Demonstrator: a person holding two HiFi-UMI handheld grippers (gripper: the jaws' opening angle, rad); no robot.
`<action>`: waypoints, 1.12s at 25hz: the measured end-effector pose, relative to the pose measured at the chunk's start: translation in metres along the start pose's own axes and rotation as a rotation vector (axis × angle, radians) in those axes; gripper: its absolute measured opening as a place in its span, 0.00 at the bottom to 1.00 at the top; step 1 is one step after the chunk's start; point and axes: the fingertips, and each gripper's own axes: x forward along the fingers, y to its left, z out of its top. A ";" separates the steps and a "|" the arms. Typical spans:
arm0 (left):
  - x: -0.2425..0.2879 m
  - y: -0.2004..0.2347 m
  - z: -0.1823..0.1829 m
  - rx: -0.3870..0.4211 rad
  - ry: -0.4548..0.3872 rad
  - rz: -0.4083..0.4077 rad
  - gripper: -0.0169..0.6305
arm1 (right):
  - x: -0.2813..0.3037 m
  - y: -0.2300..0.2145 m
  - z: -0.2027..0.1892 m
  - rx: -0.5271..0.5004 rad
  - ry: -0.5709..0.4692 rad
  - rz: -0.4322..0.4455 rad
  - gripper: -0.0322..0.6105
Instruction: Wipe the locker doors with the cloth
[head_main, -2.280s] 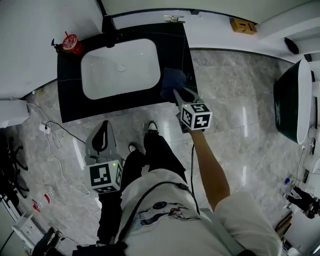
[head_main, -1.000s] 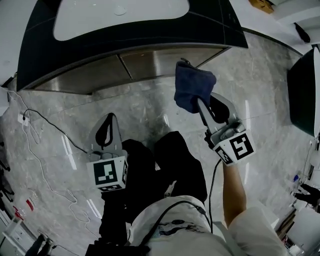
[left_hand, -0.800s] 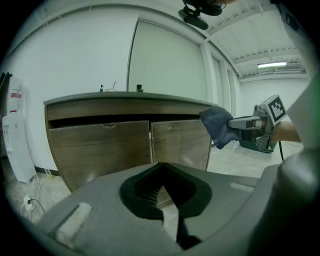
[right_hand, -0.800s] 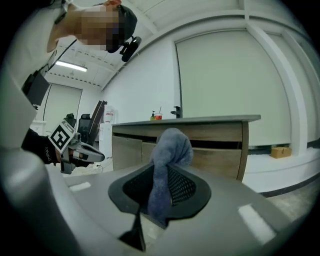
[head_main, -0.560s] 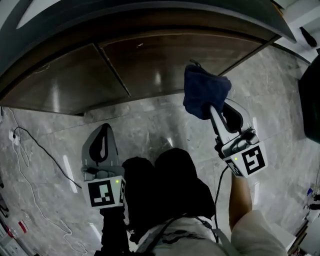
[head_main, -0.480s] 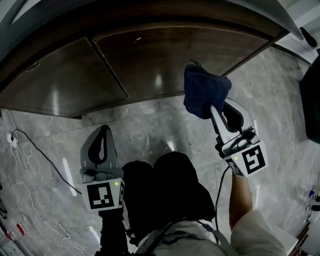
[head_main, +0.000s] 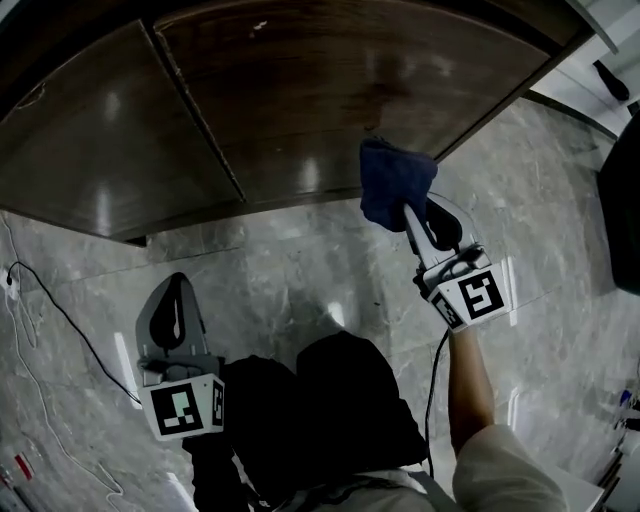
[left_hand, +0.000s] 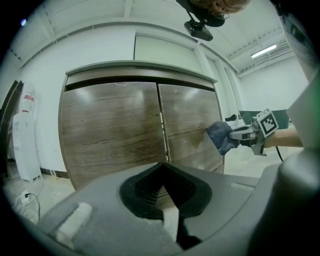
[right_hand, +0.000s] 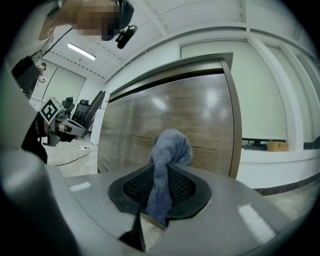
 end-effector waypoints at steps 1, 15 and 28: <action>-0.002 0.001 -0.003 0.000 0.001 0.006 0.03 | 0.002 -0.001 -0.006 0.003 0.004 -0.008 0.17; -0.010 0.002 -0.009 0.018 0.021 0.040 0.03 | 0.032 -0.067 -0.173 0.097 0.295 -0.176 0.17; 0.034 -0.072 0.014 0.111 -0.027 -0.153 0.03 | 0.046 -0.092 -0.150 0.093 0.269 -0.235 0.17</action>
